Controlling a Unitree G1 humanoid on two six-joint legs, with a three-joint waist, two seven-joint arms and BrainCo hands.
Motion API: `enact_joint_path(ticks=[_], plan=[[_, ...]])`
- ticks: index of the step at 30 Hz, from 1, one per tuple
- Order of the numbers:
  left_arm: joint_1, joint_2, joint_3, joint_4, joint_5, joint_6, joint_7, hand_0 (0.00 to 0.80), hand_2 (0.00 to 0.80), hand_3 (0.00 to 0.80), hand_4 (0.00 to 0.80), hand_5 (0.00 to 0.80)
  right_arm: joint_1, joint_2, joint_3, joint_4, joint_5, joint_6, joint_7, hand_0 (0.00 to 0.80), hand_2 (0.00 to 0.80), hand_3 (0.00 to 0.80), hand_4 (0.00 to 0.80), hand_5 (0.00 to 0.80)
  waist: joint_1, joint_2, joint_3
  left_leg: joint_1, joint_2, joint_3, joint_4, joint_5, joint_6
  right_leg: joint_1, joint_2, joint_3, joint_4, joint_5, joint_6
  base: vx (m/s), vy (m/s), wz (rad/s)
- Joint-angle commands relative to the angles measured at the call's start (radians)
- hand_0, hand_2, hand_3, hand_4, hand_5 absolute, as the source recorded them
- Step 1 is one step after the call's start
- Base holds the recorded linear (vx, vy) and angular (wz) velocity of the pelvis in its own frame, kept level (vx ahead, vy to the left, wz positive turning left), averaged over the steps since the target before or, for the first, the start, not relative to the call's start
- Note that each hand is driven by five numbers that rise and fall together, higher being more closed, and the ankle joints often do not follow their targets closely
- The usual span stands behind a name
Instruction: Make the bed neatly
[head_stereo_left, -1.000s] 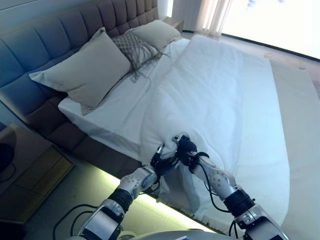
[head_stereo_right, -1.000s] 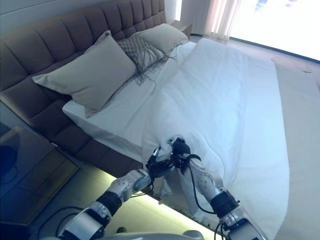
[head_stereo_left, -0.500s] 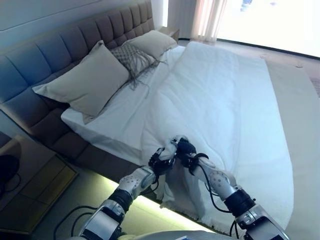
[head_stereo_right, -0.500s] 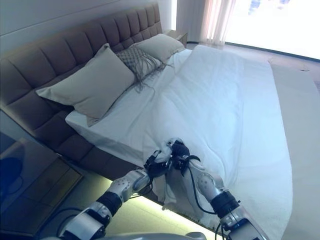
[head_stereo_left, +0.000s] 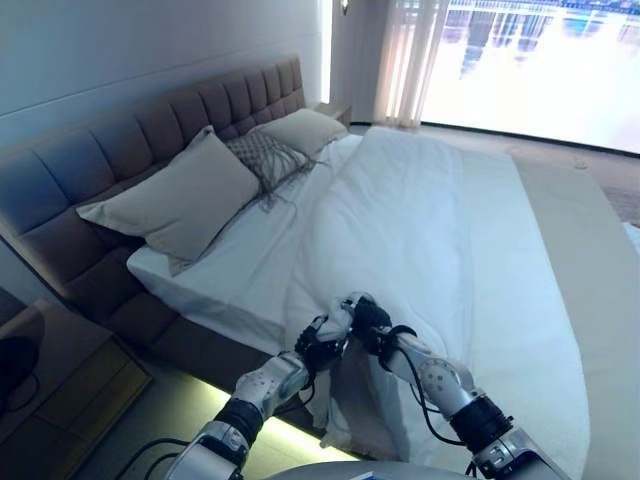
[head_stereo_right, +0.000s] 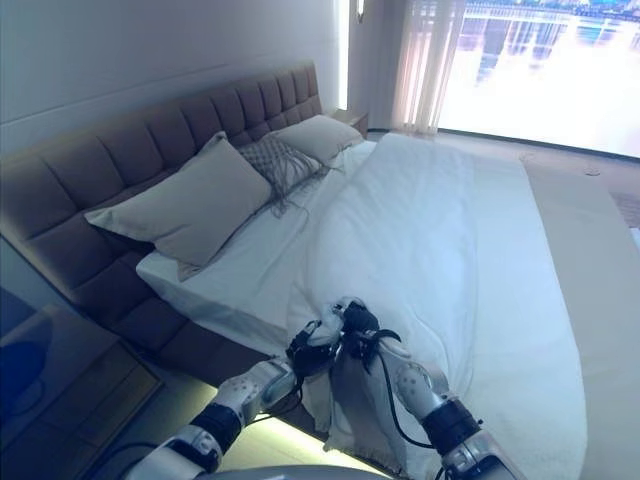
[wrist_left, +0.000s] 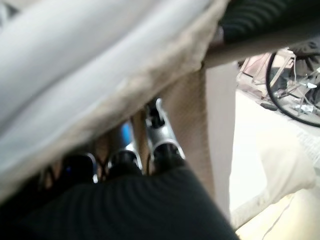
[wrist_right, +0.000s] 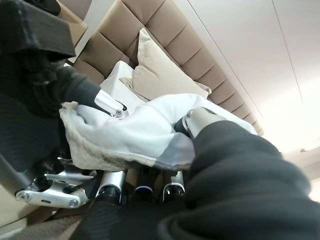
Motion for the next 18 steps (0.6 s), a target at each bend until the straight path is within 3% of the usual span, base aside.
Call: enact_joint_path(ticks=[1, 18], plan=[[-0.062, 0.010, 0.028, 0.066, 0.055, -0.015, -0.035, 0.800, 0.800, 0.800, 0.800, 0.800, 0.040, 0.017, -0.011, -0.173, 0.060, 0.015, 0.093, 0.000, 0.000, 0.000, 0.000, 0.000, 0.021, 0.021, -0.066, 0.003, 0.044, 0.002, 0.014, 0.017, 0.040, -0.048, -0.089, -0.035, 0.000, 0.119, 0.034, 0.043, 0.002, -0.01], [0.020, 0.056, 0.115, 0.030, 0.134, -0.052, -0.031, 0.800, 0.800, 0.800, 0.800, 0.800, 0.278, -0.027, -0.073, -0.230, 0.133, 0.061, 0.184, 0.000, 0.000, 0.000, 0.000, 0.000, -0.026, 0.042, -0.063, 0.011, 0.059, 0.006, 0.022, 0.011, 0.040, -0.057, -0.086, -0.019, 0.056, 0.064, 0.026, 0.001, -0.001, -0.02]])
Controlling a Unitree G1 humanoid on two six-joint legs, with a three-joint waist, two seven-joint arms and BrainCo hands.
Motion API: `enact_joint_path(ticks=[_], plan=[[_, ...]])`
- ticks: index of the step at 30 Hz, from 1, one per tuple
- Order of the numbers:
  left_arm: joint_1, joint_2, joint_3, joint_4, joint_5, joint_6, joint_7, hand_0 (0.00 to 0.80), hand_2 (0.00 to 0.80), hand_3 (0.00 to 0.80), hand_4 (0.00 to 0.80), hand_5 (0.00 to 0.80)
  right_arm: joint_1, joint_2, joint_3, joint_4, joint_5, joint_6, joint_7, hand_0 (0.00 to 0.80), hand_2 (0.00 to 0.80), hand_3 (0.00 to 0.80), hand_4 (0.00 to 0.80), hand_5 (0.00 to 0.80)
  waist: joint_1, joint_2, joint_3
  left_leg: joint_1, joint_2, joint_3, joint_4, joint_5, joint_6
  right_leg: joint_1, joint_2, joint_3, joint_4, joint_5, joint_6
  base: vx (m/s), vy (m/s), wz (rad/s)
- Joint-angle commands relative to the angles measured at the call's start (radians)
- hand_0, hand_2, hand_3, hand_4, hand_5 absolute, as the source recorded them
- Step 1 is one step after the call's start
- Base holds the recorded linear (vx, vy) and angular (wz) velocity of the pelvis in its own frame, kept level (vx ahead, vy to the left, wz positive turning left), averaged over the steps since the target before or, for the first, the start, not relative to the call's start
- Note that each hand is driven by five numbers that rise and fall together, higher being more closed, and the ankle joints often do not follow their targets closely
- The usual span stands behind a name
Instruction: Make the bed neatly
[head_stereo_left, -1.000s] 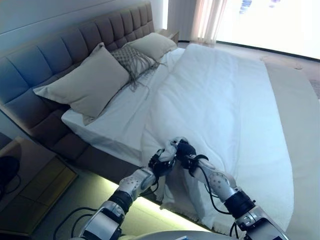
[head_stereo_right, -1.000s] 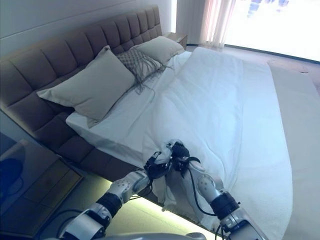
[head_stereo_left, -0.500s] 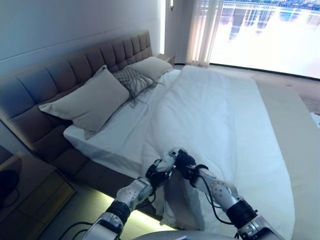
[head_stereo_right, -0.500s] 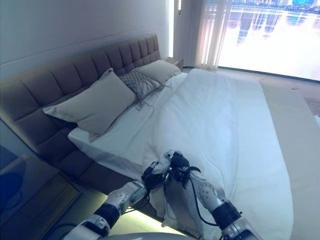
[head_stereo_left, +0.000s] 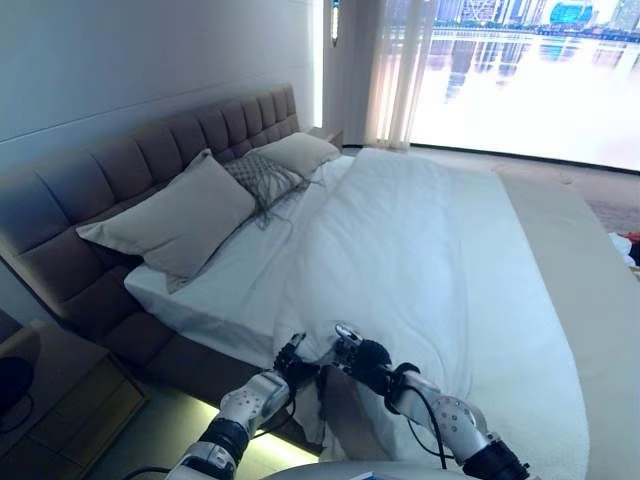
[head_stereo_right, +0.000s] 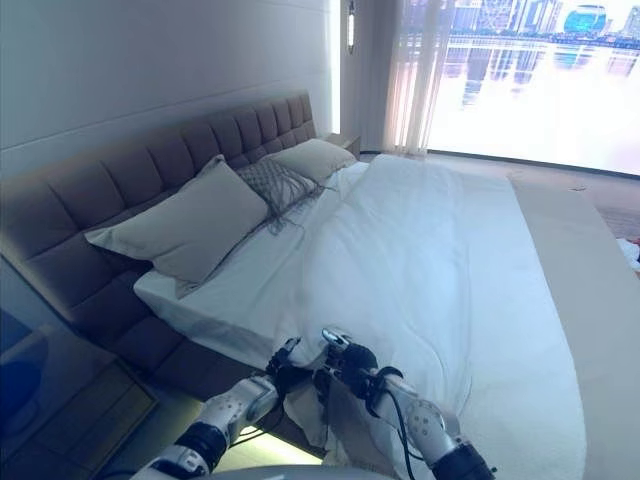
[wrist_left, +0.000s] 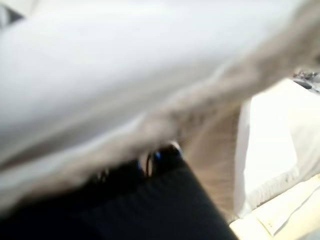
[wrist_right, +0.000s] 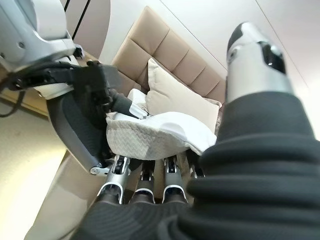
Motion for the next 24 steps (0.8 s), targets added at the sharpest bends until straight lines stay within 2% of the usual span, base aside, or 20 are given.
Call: enact_joint_path(ticks=[1, 7, 9, 12, 17, 24], plan=[[-0.063, 0.028, 0.051, 0.023, 0.020, -0.038, -0.041, 0.800, 0.800, 0.800, 0.800, 0.800, 0.064, -0.026, -0.042, -0.132, 0.063, 0.004, 0.042, 0.000, 0.000, 0.000, 0.000, 0.000, -0.007, 0.036, -0.021, -0.015, 0.054, -0.010, 0.029, 0.020, 0.043, -0.071, -0.084, -0.023, 0.061, 0.061, 0.025, 0.000, 0.000, 0.00], [-0.020, 0.030, 0.069, -0.022, 0.022, -0.072, -0.053, 0.800, 0.800, 0.800, 0.800, 0.800, 0.198, -0.057, -0.068, -0.124, 0.064, 0.011, 0.058, 0.000, 0.000, 0.000, 0.000, 0.000, -0.045, 0.046, 0.014, -0.040, 0.057, -0.001, 0.041, 0.023, 0.045, -0.108, -0.082, 0.003, 0.083, 0.049, 0.024, -0.041, 0.001, -0.05], [-0.013, 0.045, 0.080, -0.031, 0.014, -0.081, -0.068, 0.800, 0.800, 0.800, 0.800, 0.800, 0.239, -0.087, -0.093, -0.097, 0.037, 0.006, 0.082, 0.000, 0.000, 0.000, 0.000, 0.000, -0.061, 0.045, 0.034, -0.056, 0.061, 0.001, 0.048, 0.023, 0.044, -0.129, -0.078, 0.022, 0.088, 0.048, 0.023, -0.101, -0.022, -0.13], [-0.020, 0.062, 0.091, -0.039, 0.006, -0.087, -0.076, 0.800, 0.800, 0.800, 0.800, 0.800, 0.273, -0.110, -0.129, -0.044, 0.075, -0.001, 0.108, 0.000, 0.000, 0.000, 0.000, 0.000, -0.078, 0.042, 0.055, -0.072, 0.069, 0.008, 0.055, 0.024, 0.043, -0.152, -0.073, 0.038, 0.092, 0.048, 0.024, -0.094, -0.039, -0.15], [-0.053, 0.133, 0.114, -0.028, -0.005, -0.058, -0.095, 0.800, 0.800, 0.800, 0.800, 0.800, 0.331, -0.160, -0.204, 0.058, 0.049, -0.028, 0.224, 0.000, 0.000, 0.000, 0.000, 0.000, -0.097, 0.019, 0.079, -0.094, 0.086, 0.020, 0.062, 0.028, 0.033, -0.175, -0.064, 0.052, 0.089, 0.053, 0.028, -0.042, -0.085, -0.15], [-0.076, 0.190, 0.121, -0.027, 0.031, -0.074, -0.093, 0.800, 0.800, 0.800, 0.800, 0.800, 0.379, -0.178, -0.258, 0.071, 0.099, -0.087, 0.258, 0.000, 0.000, 0.000, 0.000, 0.000, -0.105, -0.005, 0.084, -0.116, 0.098, 0.018, 0.081, 0.029, 0.021, -0.183, -0.057, 0.061, 0.083, 0.058, 0.030, -0.004, -0.045, -0.04]])
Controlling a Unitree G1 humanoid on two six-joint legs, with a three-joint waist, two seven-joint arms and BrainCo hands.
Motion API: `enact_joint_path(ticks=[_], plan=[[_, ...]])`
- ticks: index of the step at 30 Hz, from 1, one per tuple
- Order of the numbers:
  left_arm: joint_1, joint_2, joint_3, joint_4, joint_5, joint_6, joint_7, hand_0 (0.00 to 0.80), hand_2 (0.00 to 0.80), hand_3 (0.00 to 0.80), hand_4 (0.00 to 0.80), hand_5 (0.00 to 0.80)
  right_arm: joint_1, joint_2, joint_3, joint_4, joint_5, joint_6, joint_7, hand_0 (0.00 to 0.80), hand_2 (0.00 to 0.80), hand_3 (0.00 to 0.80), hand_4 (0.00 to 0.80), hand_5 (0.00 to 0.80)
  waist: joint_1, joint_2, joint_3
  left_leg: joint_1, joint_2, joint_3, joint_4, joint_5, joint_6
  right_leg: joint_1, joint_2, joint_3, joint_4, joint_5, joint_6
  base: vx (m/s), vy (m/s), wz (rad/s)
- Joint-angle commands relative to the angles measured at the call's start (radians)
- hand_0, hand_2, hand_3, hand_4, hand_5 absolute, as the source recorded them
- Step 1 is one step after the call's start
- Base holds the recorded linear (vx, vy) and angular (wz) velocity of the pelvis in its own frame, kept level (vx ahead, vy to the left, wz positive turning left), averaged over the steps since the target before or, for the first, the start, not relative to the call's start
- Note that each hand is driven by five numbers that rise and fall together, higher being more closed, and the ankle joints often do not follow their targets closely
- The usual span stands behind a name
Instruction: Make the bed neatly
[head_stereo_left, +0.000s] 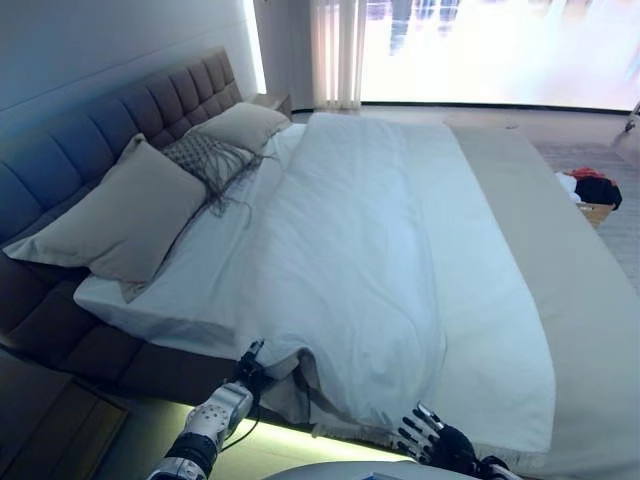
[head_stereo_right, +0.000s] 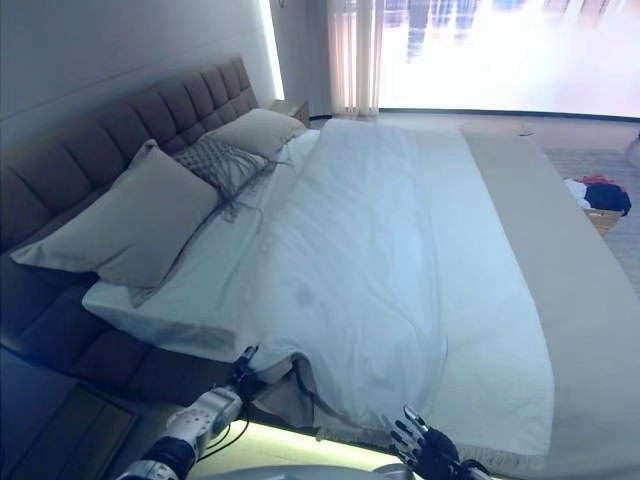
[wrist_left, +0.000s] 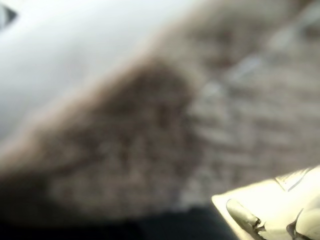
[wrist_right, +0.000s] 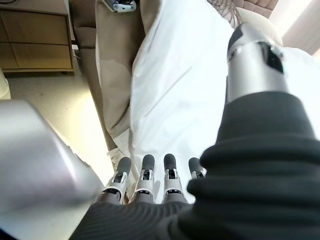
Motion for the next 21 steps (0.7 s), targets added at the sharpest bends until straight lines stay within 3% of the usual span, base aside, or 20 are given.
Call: enact_joint_path(ticks=[1, 7, 9, 13, 15, 21], plan=[[-0.133, 0.057, 0.036, -0.025, 0.019, -0.010, -0.047, 0.800, 0.800, 0.800, 0.800, 0.800, -0.004, 0.018, -0.033, -0.056, 0.066, -0.061, 0.049, 0.000, 0.000, 0.000, 0.000, 0.000, -0.012, -0.022, 0.011, -0.075, 0.079, -0.040, 0.075, 0.035, 0.021, -0.070, -0.072, 0.000, 0.050, 0.056, 0.034, 0.000, 0.000, 0.00], [-0.162, 0.178, 0.051, -0.039, 0.234, -0.053, 0.001, 0.800, 0.800, 0.800, 0.800, 0.800, 0.006, 0.003, -0.061, -0.100, 0.089, -0.100, 0.053, 0.000, 0.000, 0.000, 0.000, 0.000, -0.014, -0.021, 0.011, -0.071, 0.074, -0.041, 0.062, 0.041, 0.020, -0.067, -0.077, 0.001, 0.046, 0.057, 0.040, 0.022, 0.028, 0.00], [-0.178, 0.247, 0.047, -0.058, 0.351, -0.072, 0.032, 0.800, 0.800, 0.800, 0.800, 0.800, 0.007, -0.007, -0.075, -0.125, 0.109, -0.115, 0.038, 0.000, 0.000, 0.000, 0.000, 0.000, -0.013, -0.013, 0.009, -0.073, 0.066, -0.042, 0.048, 0.046, 0.023, -0.069, -0.082, -0.003, 0.042, 0.058, 0.046, 0.015, 0.096, -0.01], [-0.221, 0.351, 0.069, -0.045, 0.421, -0.077, 0.086, 0.800, 0.800, 0.800, 0.800, 0.800, -0.004, -0.024, -0.081, -0.124, 0.131, -0.144, 0.037, 0.000, 0.000, 0.000, 0.000, 0.000, -0.009, 0.010, 0.010, -0.078, 0.049, -0.052, 0.033, 0.051, 0.029, -0.078, -0.099, -0.015, 0.049, 0.056, 0.053, -0.006, 0.142, 0.00], [-0.254, 0.396, 0.093, -0.003, 0.422, -0.056, 0.123, 0.800, 0.800, 0.800, 0.800, 0.800, -0.012, -0.030, -0.071, -0.118, 0.140, -0.166, 0.037, 0.000, 0.000, 0.000, 0.000, 0.000, -0.006, 0.021, 0.010, -0.080, 0.039, -0.060, 0.027, 0.053, 0.031, -0.081, -0.110, -0.022, 0.057, 0.052, 0.056, 0.019, 0.154, 0.01], [-0.321, 0.488, 0.189, 0.217, 0.437, -0.016, 0.090, 0.800, 0.800, 0.800, 0.800, 0.800, -0.006, -0.040, -0.054, -0.074, 0.136, -0.186, 0.092, 0.000, 0.000, 0.000, 0.000, 0.000, -0.019, 0.034, 0.000, -0.080, 0.018, -0.062, 0.026, 0.045, 0.034, -0.082, -0.140, -0.026, 0.075, 0.038, 0.062, 0.053, 0.152, 0.05]])
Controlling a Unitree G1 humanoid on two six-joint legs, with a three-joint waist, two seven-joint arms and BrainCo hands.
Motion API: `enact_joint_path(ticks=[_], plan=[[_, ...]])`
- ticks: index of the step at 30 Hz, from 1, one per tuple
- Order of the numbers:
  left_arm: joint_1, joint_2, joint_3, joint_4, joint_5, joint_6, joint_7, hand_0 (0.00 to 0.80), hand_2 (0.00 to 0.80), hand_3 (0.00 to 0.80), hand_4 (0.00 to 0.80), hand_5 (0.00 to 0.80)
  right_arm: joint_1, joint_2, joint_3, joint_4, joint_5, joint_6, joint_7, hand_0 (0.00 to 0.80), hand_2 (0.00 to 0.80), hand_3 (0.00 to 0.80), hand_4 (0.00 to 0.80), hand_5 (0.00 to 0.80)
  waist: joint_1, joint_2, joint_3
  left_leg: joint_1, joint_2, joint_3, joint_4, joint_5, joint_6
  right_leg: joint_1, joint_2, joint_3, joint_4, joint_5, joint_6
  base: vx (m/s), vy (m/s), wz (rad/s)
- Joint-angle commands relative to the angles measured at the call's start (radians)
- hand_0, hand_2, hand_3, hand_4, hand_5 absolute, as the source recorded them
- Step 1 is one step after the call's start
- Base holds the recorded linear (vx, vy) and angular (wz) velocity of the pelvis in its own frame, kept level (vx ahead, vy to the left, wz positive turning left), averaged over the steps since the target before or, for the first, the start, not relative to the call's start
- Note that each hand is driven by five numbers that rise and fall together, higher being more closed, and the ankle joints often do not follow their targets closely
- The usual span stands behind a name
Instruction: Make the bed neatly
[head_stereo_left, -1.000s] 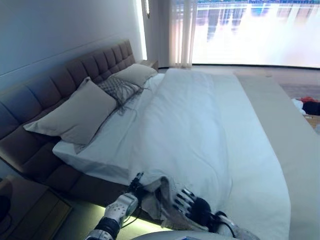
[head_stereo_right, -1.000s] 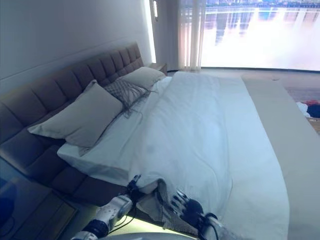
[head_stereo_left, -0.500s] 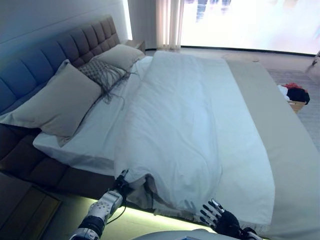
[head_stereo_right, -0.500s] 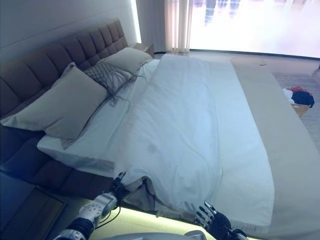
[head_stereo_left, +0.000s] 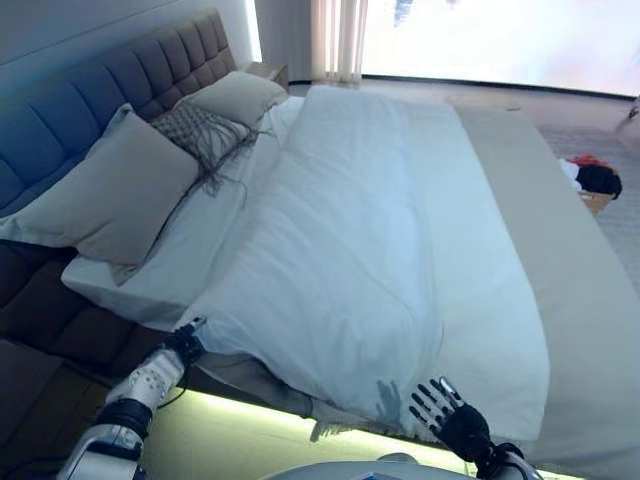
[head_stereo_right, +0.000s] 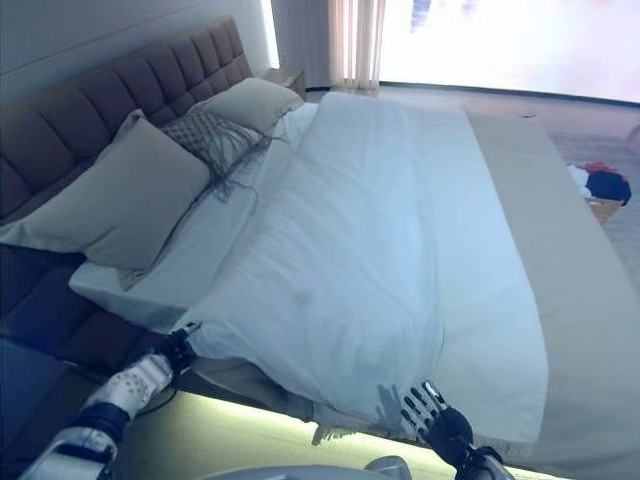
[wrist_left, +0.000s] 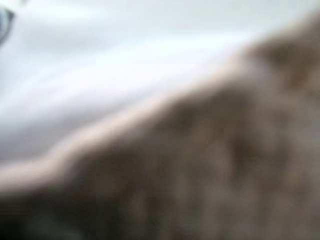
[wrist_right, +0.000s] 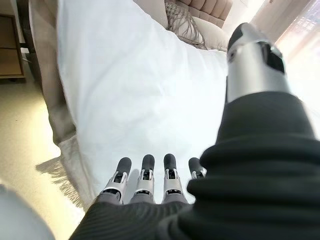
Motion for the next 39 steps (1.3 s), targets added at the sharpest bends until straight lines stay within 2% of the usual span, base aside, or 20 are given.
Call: enact_joint_path(ticks=[1, 6, 9, 13, 18, 22, 27, 30, 39], plan=[[-0.142, 0.162, 0.174, 0.136, 0.030, -0.042, -0.021, 0.800, 0.800, 0.800, 0.800, 0.800, 0.006, -0.039, -0.004, -0.042, 0.049, -0.036, 0.072, 0.000, 0.000, 0.000, 0.000, 0.000, -0.003, 0.023, -0.032, -0.051, 0.052, -0.034, 0.028, 0.042, 0.033, -0.083, -0.114, -0.014, 0.110, 0.013, 0.052, 0.039, 0.129, 0.06], [-0.149, 0.204, 0.221, 0.250, 0.019, -0.027, -0.081, 0.800, 0.800, 0.800, 0.800, 0.800, 0.031, -0.045, -0.003, -0.038, 0.029, -0.028, 0.114, 0.000, 0.000, 0.000, 0.000, 0.000, -0.007, 0.021, -0.039, -0.052, 0.049, -0.032, 0.041, 0.032, 0.031, -0.076, -0.125, -0.019, 0.105, 0.019, 0.053, 0.047, 0.098, 0.01], [-0.145, 0.226, 0.260, 0.299, 0.009, -0.022, -0.082, 0.800, 0.800, 0.800, 0.800, 0.800, 0.046, -0.039, -0.011, -0.025, 0.008, -0.033, 0.139, 0.000, 0.000, 0.000, 0.000, 0.000, -0.013, 0.019, -0.040, -0.051, 0.049, -0.019, 0.058, 0.019, 0.033, -0.072, -0.131, -0.015, 0.097, 0.026, 0.053, 0.034, 0.100, -0.01], [-0.137, 0.278, 0.303, 0.365, 0.045, -0.049, -0.080, 0.800, 0.800, 0.800, 0.800, 0.800, 0.058, -0.042, -0.041, -0.046, -0.017, -0.006, 0.151, 0.000, 0.000, 0.000, 0.000, 0.000, -0.025, 0.019, -0.038, -0.049, 0.039, 0.000, 0.057, 0.016, 0.034, -0.072, -0.145, -0.010, 0.081, 0.048, 0.053, -0.005, 0.125, -0.03], [-0.133, 0.409, 0.358, 0.415, 0.113, -0.073, -0.091, 0.800, 0.800, 0.800, 0.800, 0.800, 0.065, -0.083, -0.082, -0.064, -0.020, 0.018, 0.189, 0.000, 0.000, 0.000, 0.000, 0.000, -0.022, 0.031, -0.022, -0.058, 0.024, 0.010, 0.064, 0.006, 0.037, -0.091, -0.166, -0.015, 0.075, 0.074, 0.053, -0.056, 0.131, -0.16], [-0.138, 0.544, 0.409, 0.475, 0.159, -0.044, -0.065, 0.800, 0.800, 0.800, 0.800, 0.800, 0.063, -0.081, -0.093, -0.058, -0.020, 0.019, 0.207, 0.000, 0.000, 0.000, 0.000, 0.000, -0.009, 0.037, -0.022, -0.062, 0.018, 0.011, 0.061, 0.003, 0.041, -0.091, -0.178, -0.023, 0.064, 0.102, 0.053, -0.019, 0.049, -0.14], [-0.168, 0.647, 0.450, 0.531, 0.216, -0.053, -0.043, 0.800, 0.800, 0.800, 0.800, 0.800, 0.056, -0.066, -0.098, -0.044, -0.024, 0.016, 0.206, 0.000, 0.000, 0.000, 0.000, 0.000, 0.004, 0.040, -0.027, -0.073, 0.014, 0.000, 0.068, -0.001, 0.043, -0.092, -0.183, -0.039, 0.065, 0.110, 0.053, -0.008, 0.012, -0.09], [-0.180, 0.665, 0.453, 0.546, 0.218, -0.045, -0.062, 0.800, 0.800, 0.800, 0.800, 0.800, 0.051, -0.059, -0.109, -0.024, -0.029, 0.013, 0.222, 0.000, 0.000, 0.000, 0.000, 0.000, 0.007, 0.041, -0.029, -0.076, 0.012, -0.005, 0.070, -0.002, 0.044, -0.090, -0.182, -0.036, 0.065, 0.110, 0.053, 0.001, 0.005, -0.06], [-0.139, 0.591, 0.472, 0.556, 0.229, -0.014, -0.093, 0.800, 0.800, 0.800, 0.800, 0.800, 0.067, -0.049, -0.134, -0.036, -0.035, 0.026, 0.228, 0.000, 0.000, 0.000, 0.000, 0.000, 0.015, 0.028, -0.030, -0.086, 0.012, -0.033, 0.077, -0.005, 0.050, -0.085, -0.177, -0.044, 0.080, 0.091, 0.053, 0.000, -0.015, 0.08]])
